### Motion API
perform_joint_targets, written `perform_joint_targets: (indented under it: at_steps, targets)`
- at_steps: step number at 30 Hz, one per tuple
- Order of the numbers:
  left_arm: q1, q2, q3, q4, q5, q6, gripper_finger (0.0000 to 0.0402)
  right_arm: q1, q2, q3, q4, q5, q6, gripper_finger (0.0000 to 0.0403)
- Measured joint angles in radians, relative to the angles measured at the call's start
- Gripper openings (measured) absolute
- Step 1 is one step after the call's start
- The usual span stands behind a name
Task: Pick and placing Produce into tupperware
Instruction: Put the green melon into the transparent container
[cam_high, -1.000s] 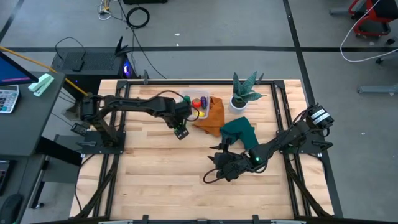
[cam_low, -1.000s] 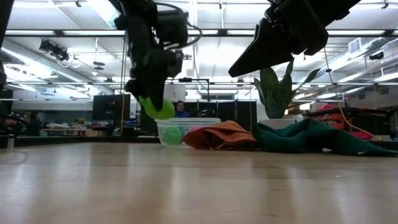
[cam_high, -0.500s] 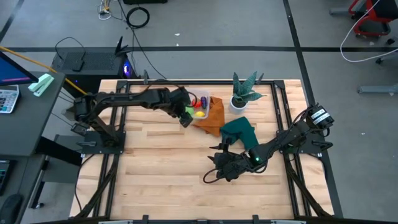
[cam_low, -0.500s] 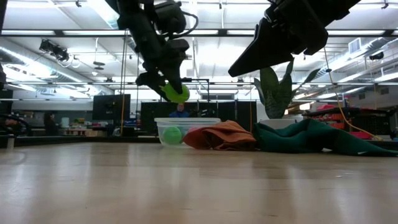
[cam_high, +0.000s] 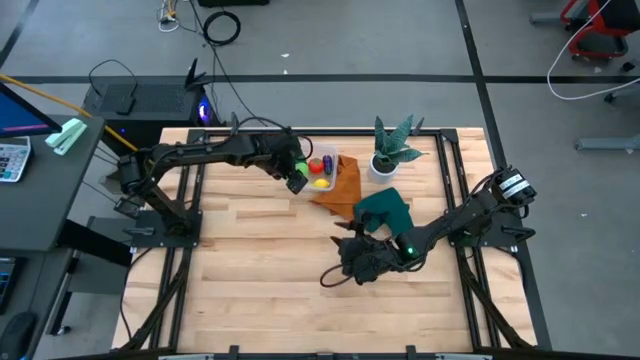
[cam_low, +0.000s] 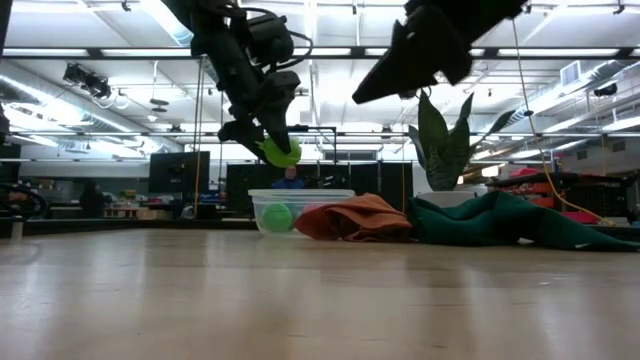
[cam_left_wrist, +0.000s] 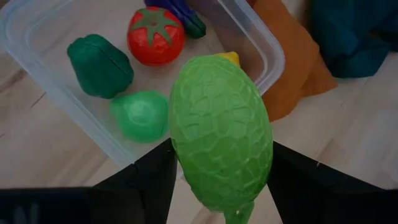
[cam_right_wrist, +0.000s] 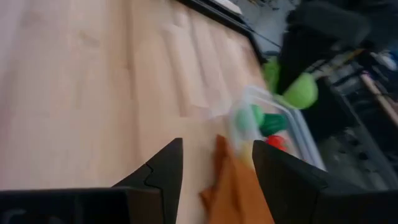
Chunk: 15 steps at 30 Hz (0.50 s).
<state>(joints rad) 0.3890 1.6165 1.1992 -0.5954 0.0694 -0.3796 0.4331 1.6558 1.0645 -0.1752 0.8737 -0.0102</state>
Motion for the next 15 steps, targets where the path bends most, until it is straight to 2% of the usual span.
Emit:
perform_joint_targets:
  at_steps: [4, 8, 15]
  targets:
    - [0.018, 0.0, 0.0, 0.0, 0.005, 0.026, 0.0227, -0.034, 0.0, 0.04, -0.136, 0.062, 0.035, 0.0158]
    - [0.037, 0.0, 0.0, 0.002, 0.008, 0.038, 0.0228, -0.065, 0.0, 0.076, -0.235, 0.067, 0.088, 0.0158]
    - [0.062, 0.011, 0.009, 0.019, 0.015, 0.064, 0.0224, -0.086, 0.0, 0.08, -0.246, 0.058, 0.104, 0.0158]
